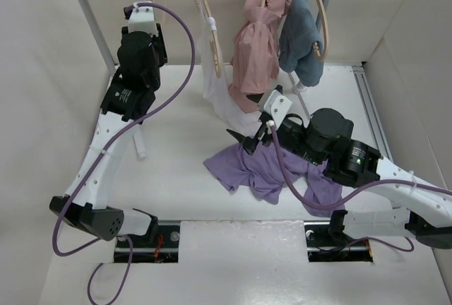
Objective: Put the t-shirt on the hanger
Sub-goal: Grab a hanger with the left arm
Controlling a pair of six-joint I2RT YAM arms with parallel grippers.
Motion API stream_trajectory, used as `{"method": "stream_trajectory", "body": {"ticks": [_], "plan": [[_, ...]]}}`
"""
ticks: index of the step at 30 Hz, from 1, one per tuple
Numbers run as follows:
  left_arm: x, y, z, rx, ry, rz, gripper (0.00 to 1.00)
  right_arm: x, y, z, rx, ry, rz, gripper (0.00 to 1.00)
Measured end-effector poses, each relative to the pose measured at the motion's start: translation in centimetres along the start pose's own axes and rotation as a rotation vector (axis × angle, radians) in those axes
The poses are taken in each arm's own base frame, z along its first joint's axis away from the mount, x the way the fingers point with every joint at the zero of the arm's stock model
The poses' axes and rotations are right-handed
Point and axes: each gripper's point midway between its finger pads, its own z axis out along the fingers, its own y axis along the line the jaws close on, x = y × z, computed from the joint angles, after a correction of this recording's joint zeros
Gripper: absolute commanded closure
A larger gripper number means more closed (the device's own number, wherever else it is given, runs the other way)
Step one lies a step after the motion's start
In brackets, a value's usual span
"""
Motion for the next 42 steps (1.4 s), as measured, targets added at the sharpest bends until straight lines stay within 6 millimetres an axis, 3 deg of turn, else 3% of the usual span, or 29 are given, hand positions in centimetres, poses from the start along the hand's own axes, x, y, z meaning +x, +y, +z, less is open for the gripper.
{"method": "stream_trajectory", "body": {"ticks": [3,4,5,6,11,18,26,33,37,42], "plan": [[0.8,-0.6,0.0,0.026,0.022,-0.007,0.82,0.4,0.0,0.0,0.003,0.007,-0.001,0.03],[1.0,-0.7,0.0,0.030,0.026,-0.010,0.87,0.5,0.0,-0.1,0.004,0.010,-0.002,0.03],[1.2,-0.8,0.1,0.034,0.031,-0.013,0.98,0.5,0.0,-0.1,0.005,0.011,-0.002,0.03],[1.5,-0.8,0.1,0.035,0.036,-0.014,1.00,0.5,-0.1,-0.1,0.009,0.012,-0.002,0.03],[2.6,-0.8,0.1,0.034,0.055,-0.011,1.00,0.6,-0.4,-0.6,0.027,0.014,-0.001,0.03],[2.2,-0.3,-0.1,0.012,0.045,-0.011,1.00,0.7,-0.6,-0.6,0.037,0.015,-0.001,0.03],[-0.4,1.0,-0.1,-0.037,-0.041,0.047,1.00,1.3,-0.4,-0.4,0.034,0.026,-0.003,0.03],[-3.3,1.8,-2.2,-0.034,-0.140,0.085,1.00,1.2,-0.4,-0.4,0.035,0.024,-0.005,0.02],[-3.5,2.3,-3.2,-0.032,-0.179,0.125,1.00,1.3,-0.3,-0.2,0.034,0.026,-0.010,0.02],[-2.4,2.9,-3.3,-0.056,-0.193,0.199,1.00,1.7,-0.1,0.2,0.029,0.038,-0.020,0.02]]}}
